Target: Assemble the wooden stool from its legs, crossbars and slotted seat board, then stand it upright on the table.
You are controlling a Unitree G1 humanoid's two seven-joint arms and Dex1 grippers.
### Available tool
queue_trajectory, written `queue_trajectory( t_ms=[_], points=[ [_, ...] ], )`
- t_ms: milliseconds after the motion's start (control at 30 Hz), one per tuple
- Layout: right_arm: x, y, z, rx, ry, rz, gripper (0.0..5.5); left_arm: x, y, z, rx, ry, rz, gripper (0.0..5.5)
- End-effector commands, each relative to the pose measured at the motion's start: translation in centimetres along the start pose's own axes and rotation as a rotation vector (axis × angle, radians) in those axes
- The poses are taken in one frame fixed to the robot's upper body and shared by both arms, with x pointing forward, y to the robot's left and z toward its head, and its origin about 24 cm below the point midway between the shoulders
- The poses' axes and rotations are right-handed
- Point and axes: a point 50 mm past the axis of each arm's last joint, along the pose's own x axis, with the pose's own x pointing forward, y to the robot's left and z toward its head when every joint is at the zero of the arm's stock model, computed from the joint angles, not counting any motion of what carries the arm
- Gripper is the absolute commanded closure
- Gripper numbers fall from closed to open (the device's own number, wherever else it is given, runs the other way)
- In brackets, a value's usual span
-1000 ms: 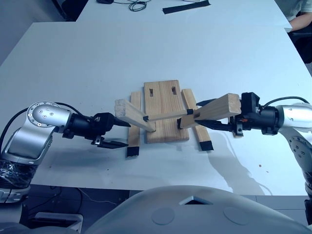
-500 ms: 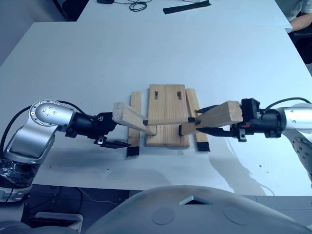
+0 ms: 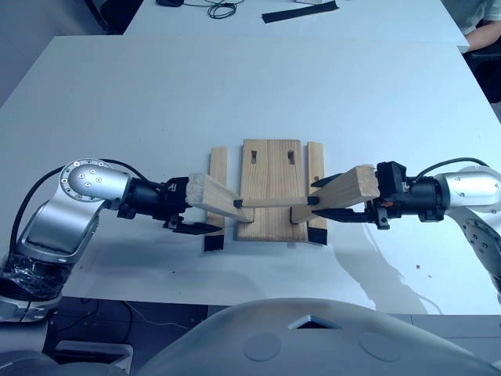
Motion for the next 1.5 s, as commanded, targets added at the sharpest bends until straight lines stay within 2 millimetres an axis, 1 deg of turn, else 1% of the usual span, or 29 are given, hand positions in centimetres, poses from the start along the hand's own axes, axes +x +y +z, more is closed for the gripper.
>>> queue_trajectory(
  t_ms=[33,167,300,467,567,667,767,1000,1133,1200,1233,1300,1333,1367,1433,1500],
  points=[
    [0.6,0.1,-0.7,0.009,0.071,0.036,3.46,0.5,0.3,1.5,0.024,-0.050,0.008,2.18],
    [1.1,-0.4,-0.8,0.002,0.097,0.061,3.46,0.9,0.7,2.2,0.035,-0.072,0.023,2.18],
    [1.4,-0.9,-1.2,0.033,0.136,0.088,3.46,1.6,0.8,3.1,0.047,-0.106,0.025,2.18],
    [1.9,-1.6,-0.9,0.062,0.134,0.114,3.46,2.6,1.1,4.2,0.056,-0.157,0.034,2.18],
    [1.9,-1.9,-0.6,0.064,0.121,0.112,3.46,2.7,1.4,4.3,0.052,-0.160,0.044,2.18],
    [1.9,-1.8,-1.0,0.069,0.122,0.109,3.46,2.0,1.5,3.4,0.041,-0.126,0.054,2.18],
    [1.9,-1.5,-1.7,0.076,0.132,0.096,3.46,1.0,1.6,2.7,0.038,-0.086,0.013,2.18],
    [2.3,-1.2,-2.8,0.080,0.139,0.071,3.46,-1.7,3.6,1.3,0.032,-0.015,-0.023,2.18],
    [2.2,-1.2,-2.9,0.066,0.148,0.071,3.46,-3.5,5.3,-0.4,-0.012,0.025,0.025,2.18],
    [2.2,-1.3,-2.8,0.057,0.154,0.075,3.46,-4.4,6.8,-1.0,-0.027,0.037,0.100,2.18],
    [2.2,-1.3,-2.8,0.052,0.157,0.076,3.46,-4.6,7.9,-0.9,-0.046,0.018,0.144,2.18],
    [2.1,-1.4,-2.9,0.046,0.164,0.079,3.46,-4.6,10.1,0.5,-0.096,-0.084,0.218,2.18],
    [2.1,-1.4,-2.9,0.043,0.166,0.080,3.46,-4.3,11.0,1.5,-0.116,-0.142,0.233,2.18],
    [2.1,-1.5,-2.8,0.040,0.168,0.082,3.46,-3.9,11.5,2.8,-0.127,-0.212,0.209,2.18],
    [2.0,-1.6,-2.8,0.035,0.171,0.086,3.46,-2.5,12.0,5.9,-0.142,-0.337,0.122,2.51],
    [2.1,-1.7,-2.8,0.028,0.175,0.091,3.46,-1.2,11.5,8.5,-0.125,-0.410,-0.007,2.79]
  ],
)
